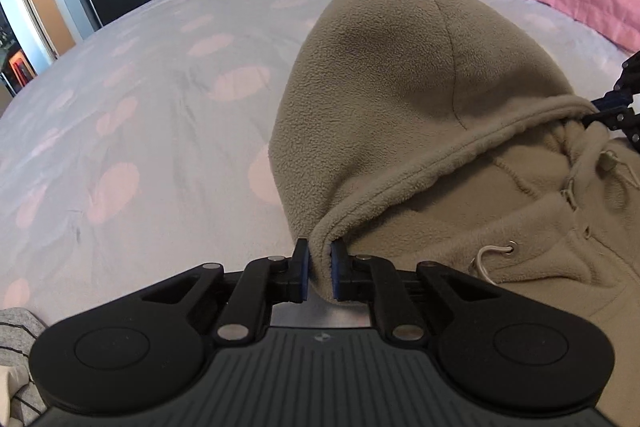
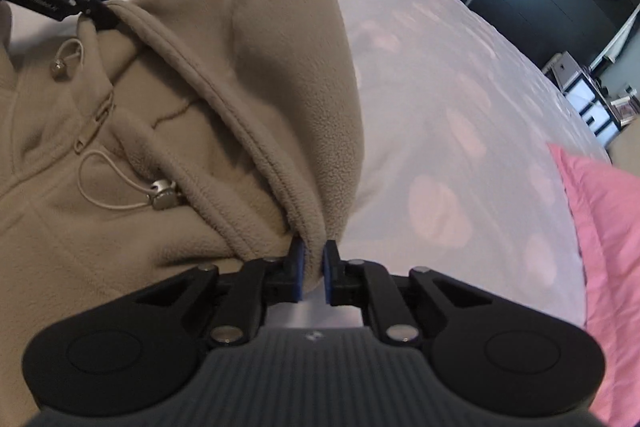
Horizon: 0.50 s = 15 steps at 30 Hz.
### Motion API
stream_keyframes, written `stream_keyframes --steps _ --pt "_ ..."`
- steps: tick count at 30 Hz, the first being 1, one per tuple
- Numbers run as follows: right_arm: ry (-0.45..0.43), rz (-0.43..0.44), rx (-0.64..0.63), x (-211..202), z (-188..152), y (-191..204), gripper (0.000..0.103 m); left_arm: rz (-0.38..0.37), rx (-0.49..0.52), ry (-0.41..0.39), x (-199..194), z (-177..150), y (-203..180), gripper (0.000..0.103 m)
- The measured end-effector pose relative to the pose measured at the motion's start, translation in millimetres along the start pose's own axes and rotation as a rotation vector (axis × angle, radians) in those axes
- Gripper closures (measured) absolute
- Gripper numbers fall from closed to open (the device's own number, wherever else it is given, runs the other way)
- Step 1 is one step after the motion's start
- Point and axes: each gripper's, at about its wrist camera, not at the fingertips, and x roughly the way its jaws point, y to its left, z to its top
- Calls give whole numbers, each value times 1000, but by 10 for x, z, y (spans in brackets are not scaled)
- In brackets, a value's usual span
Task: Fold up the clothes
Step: 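Grasp the jacket hood edge with the left tool while the right tool grasps beside it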
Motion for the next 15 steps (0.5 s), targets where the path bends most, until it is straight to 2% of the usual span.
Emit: stream_keyframes --steps 2,5,8,10,11,15 --pt "-2 -9 20 8 19 -15 92 -10 8 -12 -66 22 12 93" --pt "-26 -5 38 -105 57 -95 88 -44 29 -54 -251 40 58 84" --pt "-75 8 89 -260 118 -202 69 -76 34 -105 -435 90 105 77" --pt "-120 16 130 -344 190 -266 57 -104 15 -139 -511 181 106 66" --pt "-144 27 157 -367 238 -295 56 -112 -4 -155 -530 237 105 59" --pt "-208 81 329 -340 454 -423 58 -122 -100 -176 -429 350 147 59"
